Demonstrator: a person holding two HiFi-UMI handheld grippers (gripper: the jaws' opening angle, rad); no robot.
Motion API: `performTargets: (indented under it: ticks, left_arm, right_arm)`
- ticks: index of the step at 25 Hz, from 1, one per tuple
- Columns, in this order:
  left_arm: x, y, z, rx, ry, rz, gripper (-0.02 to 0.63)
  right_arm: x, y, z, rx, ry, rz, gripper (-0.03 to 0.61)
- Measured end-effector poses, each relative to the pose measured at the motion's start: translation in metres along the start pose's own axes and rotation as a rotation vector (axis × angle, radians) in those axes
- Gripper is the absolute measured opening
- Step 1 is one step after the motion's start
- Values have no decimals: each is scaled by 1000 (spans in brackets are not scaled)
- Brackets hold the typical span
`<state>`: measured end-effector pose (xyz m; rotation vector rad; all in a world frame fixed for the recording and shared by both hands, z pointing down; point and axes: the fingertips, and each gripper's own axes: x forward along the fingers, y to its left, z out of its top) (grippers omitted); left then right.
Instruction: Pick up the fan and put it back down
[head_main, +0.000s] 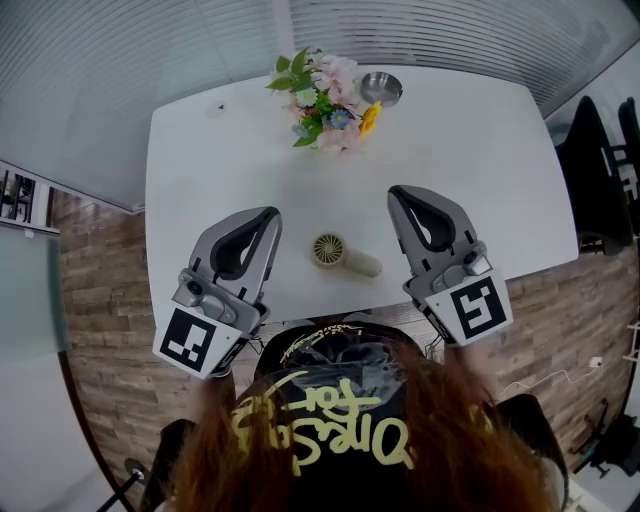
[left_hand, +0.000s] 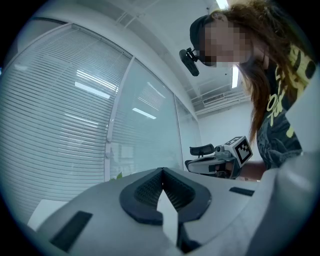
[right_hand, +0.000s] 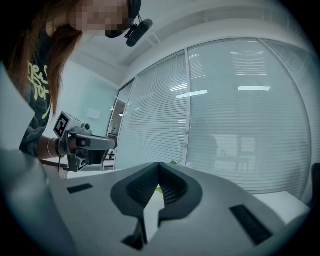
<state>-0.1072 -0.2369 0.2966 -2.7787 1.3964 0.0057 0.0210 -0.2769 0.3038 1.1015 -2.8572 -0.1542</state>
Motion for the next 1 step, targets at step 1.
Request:
performTargets:
  ticks: [1]
  left_arm:
    - [0, 0, -2, -2, 14, 2, -8]
  right_arm:
    - [0, 0, 0, -1, 0, 2, 3]
